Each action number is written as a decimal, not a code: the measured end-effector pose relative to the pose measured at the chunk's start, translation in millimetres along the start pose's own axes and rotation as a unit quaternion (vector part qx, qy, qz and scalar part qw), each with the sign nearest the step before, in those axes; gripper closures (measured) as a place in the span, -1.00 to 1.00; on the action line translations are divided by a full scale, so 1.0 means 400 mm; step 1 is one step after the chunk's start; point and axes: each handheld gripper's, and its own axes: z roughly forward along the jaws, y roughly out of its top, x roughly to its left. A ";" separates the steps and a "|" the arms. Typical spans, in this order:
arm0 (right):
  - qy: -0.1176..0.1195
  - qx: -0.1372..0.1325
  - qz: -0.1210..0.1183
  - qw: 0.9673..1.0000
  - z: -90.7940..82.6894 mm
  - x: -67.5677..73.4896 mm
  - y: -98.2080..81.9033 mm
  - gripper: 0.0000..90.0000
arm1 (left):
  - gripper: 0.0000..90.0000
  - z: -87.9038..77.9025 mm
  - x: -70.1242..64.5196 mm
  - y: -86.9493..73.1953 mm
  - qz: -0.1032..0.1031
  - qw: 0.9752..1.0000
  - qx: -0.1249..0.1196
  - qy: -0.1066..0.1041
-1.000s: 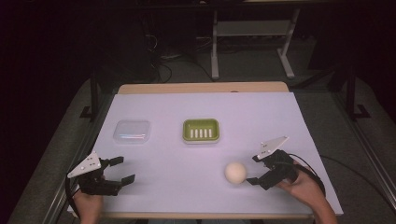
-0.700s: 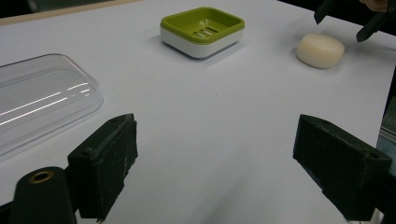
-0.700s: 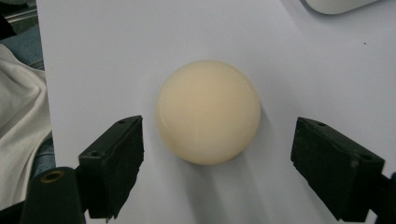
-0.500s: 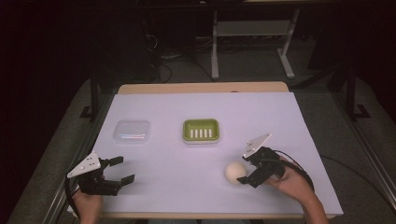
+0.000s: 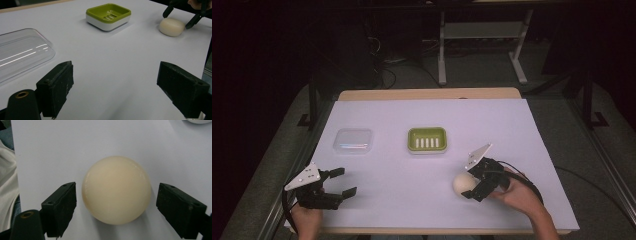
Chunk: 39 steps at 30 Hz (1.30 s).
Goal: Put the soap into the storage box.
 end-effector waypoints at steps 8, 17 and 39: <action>0.008 0.017 -0.001 1.000 0.022 -0.003 0.008 -0.65 | -0.71 0.004 -0.004 0.001 0.000 1.000 0.000 -0.002; 0.009 0.031 -0.008 0.999 0.039 -0.005 0.015 -0.65 | -0.71 -0.001 0.000 -0.001 -0.003 1.000 -0.003 0.002; 0.006 0.046 -0.017 0.999 0.057 -0.002 0.022 -0.50 | -0.71 0.000 0.000 -0.001 0.001 1.000 0.001 0.001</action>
